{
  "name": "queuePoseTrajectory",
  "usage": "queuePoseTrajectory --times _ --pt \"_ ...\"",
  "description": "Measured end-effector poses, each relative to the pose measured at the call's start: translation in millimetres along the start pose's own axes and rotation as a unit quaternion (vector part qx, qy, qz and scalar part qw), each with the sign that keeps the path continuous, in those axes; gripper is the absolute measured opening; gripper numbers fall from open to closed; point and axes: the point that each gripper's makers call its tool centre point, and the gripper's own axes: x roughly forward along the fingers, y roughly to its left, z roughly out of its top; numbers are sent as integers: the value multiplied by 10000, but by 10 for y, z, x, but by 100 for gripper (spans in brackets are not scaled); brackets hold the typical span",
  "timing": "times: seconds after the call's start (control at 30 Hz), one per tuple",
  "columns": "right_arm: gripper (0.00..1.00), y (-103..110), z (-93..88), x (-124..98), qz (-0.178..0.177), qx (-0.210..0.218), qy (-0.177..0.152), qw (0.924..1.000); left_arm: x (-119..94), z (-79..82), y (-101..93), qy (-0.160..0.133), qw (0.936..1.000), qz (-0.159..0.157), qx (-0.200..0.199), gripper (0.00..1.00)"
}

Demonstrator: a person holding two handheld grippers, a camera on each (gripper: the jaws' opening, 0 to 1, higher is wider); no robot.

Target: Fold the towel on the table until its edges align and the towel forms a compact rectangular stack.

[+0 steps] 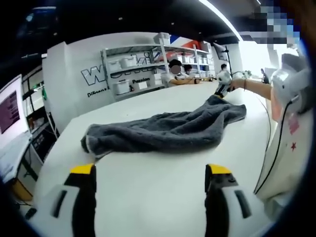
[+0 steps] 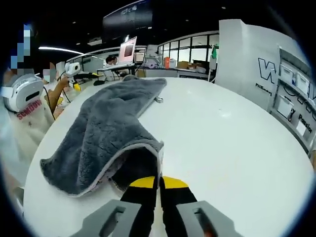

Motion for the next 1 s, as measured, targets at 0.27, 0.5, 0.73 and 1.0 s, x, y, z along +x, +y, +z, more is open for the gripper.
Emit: queuePoseTrajectory --times 0.27,0.5,0.73,1.0 --pt "3 3 178 -158 -164 -213 -54 9996 22 -71 6 35 9999 -73 -72 96" --pt "3 -40 533 -370 -466 -613 -138 9969 50 -129 46 86 9999 -23 -101 95" --pt "3 -156 846 -548 -817 -1014 -21 9915 70 -104 26 -34 9998 -111 -138 95" --pt "3 -380 1129 -696 -1319 -1196 82 9840 53 -113 10 -78 9998 -110 -141 95"
